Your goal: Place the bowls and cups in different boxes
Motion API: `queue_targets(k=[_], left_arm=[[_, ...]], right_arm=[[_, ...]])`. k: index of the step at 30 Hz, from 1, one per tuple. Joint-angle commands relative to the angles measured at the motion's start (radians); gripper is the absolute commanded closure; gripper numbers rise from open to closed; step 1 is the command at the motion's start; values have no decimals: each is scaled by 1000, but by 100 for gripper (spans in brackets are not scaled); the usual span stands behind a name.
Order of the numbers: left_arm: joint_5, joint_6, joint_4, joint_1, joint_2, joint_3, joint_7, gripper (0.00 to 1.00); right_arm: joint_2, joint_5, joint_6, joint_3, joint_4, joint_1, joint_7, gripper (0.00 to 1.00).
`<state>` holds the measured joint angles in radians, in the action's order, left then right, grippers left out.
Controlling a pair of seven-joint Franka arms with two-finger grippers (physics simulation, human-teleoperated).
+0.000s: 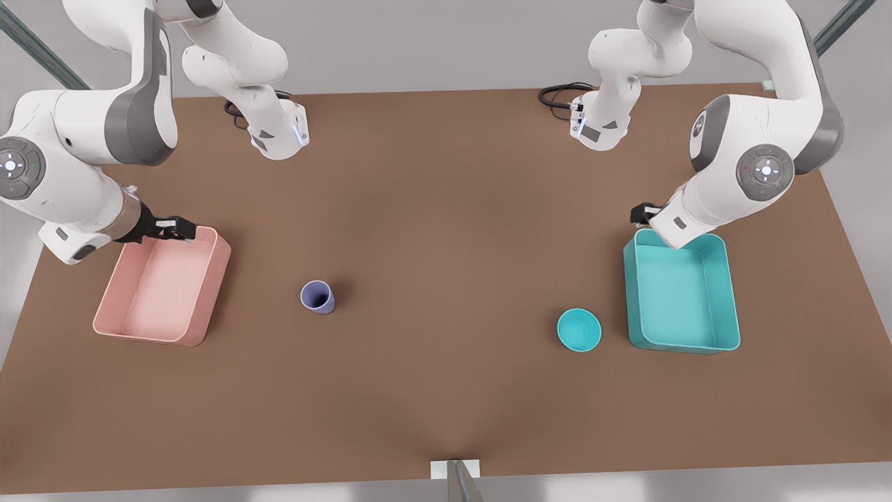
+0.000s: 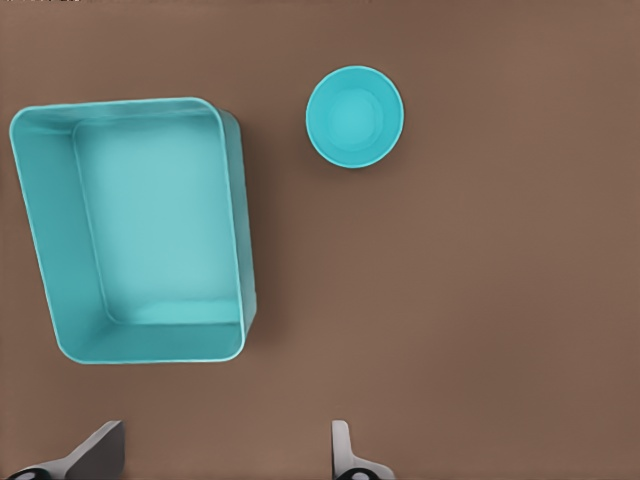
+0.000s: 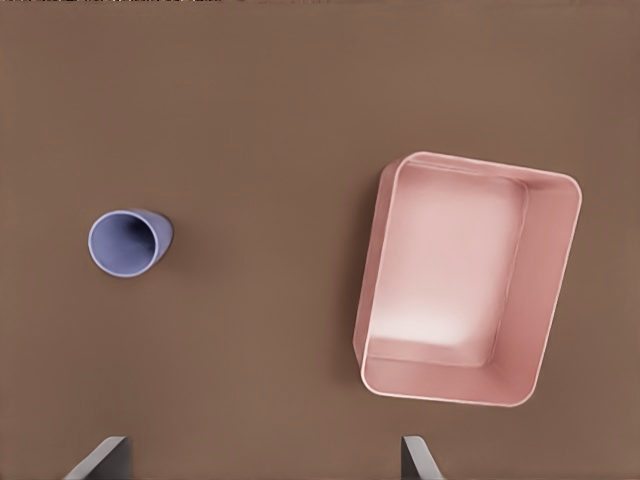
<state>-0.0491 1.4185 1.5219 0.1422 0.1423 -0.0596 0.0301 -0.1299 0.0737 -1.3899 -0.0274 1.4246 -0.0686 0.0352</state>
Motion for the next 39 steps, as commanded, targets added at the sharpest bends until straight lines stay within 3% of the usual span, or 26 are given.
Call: queue_targets(k=[1,2,3,4,5,7,9,14,19,22,26,27,28,29,31,34,39], left_arm=[[-2,11,0,2,2,0,-67,0],[-2,19,-2,2,10,0,-64,0],[-9,85,-60,25,129,-35,-35,0],[-11,109,-265,27,332,-75,43,0],[-46,186,-370,54,460,-88,70,0],[-122,364,-408,129,592,-82,114,0],[-152,390,-522,160,738,-89,247,0],[-247,441,-421,186,773,-86,274,0],[-281,428,-328,178,769,-82,315,0],[-282,468,-304,178,780,-82,315,0],[-282,468,-293,172,796,-77,320,0],[-282,468,-290,174,796,-72,344,15],[-282,468,-292,174,800,-72,347,38],[-282,468,-292,174,804,-72,349,51],[-282,468,-292,172,818,-62,347,64],[-282,462,-296,174,812,-62,349,79],[-279,367,-301,186,752,-62,387,79]], right_arm=[[1,-2,-12,0,5,0,40,0],[-22,8,-12,-2,-1,-8,45,0],[-88,11,-14,-2,-16,-43,32,0],[-172,12,-34,0,-64,-104,29,0],[-247,-8,-112,0,-98,-141,44,0],[-372,-103,-296,-2,-98,-142,51,0],[-448,-126,-451,-2,-81,-145,51,0],[-422,-126,-710,-2,158,-140,46,0],[-220,-127,-870,0,485,-158,48,0],[-197,-129,-969,0,611,-178,48,0],[-241,-127,-1018,0,608,-181,48,0],[-246,-127,-1020,0,603,-181,48,0],[-252,-127,-1032,0,602,-180,48,0],[-255,-127,-1032,0,599,-181,48,0],[-264,-127,-1037,0,596,-180,48,0],[-289,-127,-1038,0,597,-180,48,0],[-321,-127,-1040,0,597,-180,46,0]])
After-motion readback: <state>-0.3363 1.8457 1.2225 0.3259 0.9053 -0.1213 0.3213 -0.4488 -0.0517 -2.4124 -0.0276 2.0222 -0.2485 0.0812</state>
